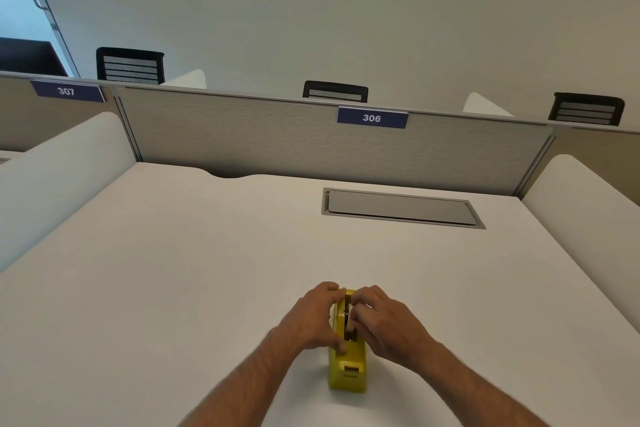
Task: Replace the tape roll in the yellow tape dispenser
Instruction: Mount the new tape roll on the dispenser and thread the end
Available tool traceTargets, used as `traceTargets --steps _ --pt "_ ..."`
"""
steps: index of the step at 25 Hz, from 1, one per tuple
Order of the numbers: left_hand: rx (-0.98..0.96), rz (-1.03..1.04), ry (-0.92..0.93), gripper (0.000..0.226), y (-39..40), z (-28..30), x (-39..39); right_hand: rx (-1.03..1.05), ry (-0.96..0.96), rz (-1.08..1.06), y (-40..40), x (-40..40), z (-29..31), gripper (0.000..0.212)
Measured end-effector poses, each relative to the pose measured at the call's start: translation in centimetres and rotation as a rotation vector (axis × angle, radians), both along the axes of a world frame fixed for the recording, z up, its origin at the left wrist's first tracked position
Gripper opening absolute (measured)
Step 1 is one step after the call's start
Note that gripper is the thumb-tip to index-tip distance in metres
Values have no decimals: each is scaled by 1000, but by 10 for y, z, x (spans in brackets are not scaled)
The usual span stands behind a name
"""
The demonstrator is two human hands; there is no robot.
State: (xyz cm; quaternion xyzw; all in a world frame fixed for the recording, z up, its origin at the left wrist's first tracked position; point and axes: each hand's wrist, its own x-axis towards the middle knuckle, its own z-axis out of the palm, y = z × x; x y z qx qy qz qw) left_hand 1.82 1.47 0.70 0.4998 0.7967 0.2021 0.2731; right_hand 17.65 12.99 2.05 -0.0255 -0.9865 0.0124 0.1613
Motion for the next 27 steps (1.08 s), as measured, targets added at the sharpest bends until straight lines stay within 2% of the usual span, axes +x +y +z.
traceTargets --steps 4,7,17,27 --pt "-31 -9 89 110 -1 3 1 -32 -13 -23 -5 4 -3 11" --pt "-55 -20 154 107 -1 5 3 -85 -51 -86 -9 9 -10 19" --pt "-80 -20 175 107 0 4 3 -202 -40 -174 -29 24 -17 27" --pt "-83 -5 163 109 0 -2 2 -199 -36 -208 -53 37 -19 6"
